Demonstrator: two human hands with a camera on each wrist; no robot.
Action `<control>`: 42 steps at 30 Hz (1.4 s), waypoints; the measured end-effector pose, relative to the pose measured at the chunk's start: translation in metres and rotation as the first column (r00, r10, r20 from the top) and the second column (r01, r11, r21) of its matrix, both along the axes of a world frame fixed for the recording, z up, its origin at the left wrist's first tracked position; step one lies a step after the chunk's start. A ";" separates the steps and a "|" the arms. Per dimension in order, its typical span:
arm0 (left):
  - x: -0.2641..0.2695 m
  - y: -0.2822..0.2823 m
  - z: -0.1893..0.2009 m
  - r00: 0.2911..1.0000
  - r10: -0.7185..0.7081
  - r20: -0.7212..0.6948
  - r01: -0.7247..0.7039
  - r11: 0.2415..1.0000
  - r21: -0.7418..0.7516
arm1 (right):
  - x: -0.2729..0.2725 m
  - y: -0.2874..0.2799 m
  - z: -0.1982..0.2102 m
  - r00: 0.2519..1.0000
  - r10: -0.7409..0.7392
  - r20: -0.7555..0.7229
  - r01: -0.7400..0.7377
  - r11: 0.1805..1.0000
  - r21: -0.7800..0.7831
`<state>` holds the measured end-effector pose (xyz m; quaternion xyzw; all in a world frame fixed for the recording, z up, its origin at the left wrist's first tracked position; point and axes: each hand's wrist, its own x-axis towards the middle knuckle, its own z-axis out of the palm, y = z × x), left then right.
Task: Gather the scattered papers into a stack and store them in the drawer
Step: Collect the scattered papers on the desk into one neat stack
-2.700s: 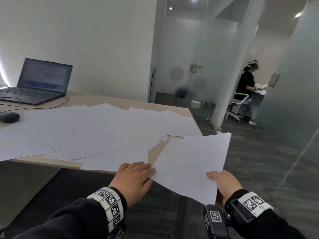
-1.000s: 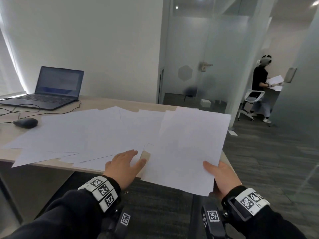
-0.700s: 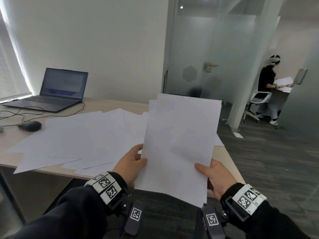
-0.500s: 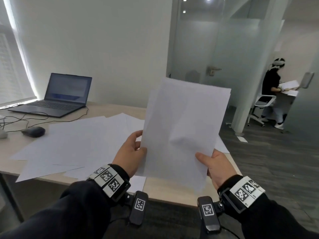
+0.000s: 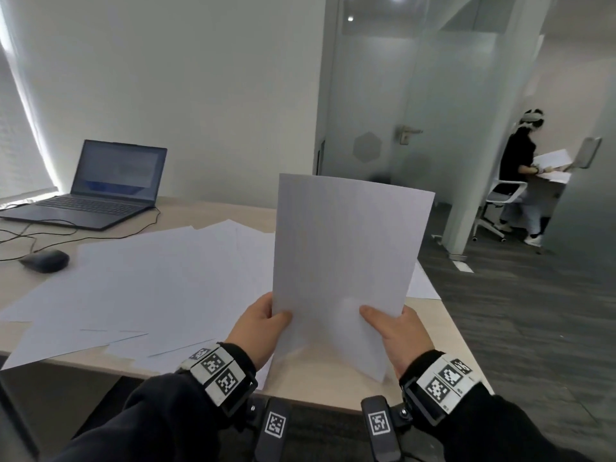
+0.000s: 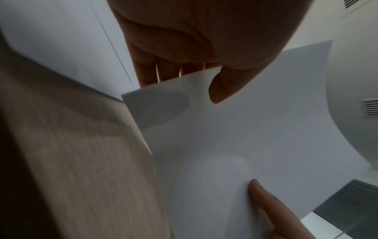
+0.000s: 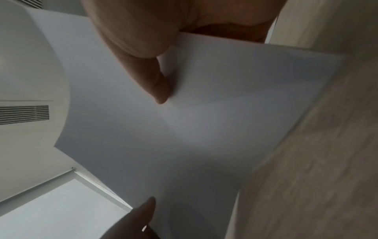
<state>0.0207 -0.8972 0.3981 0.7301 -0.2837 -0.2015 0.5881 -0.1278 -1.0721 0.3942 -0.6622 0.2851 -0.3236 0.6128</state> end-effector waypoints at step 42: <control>0.103 0.068 -0.032 0.910 0.361 -0.204 -0.330 0.928 0.171 | 0.146 -0.056 0.010 0.283 -0.216 -0.934 -0.669 0.654 -0.354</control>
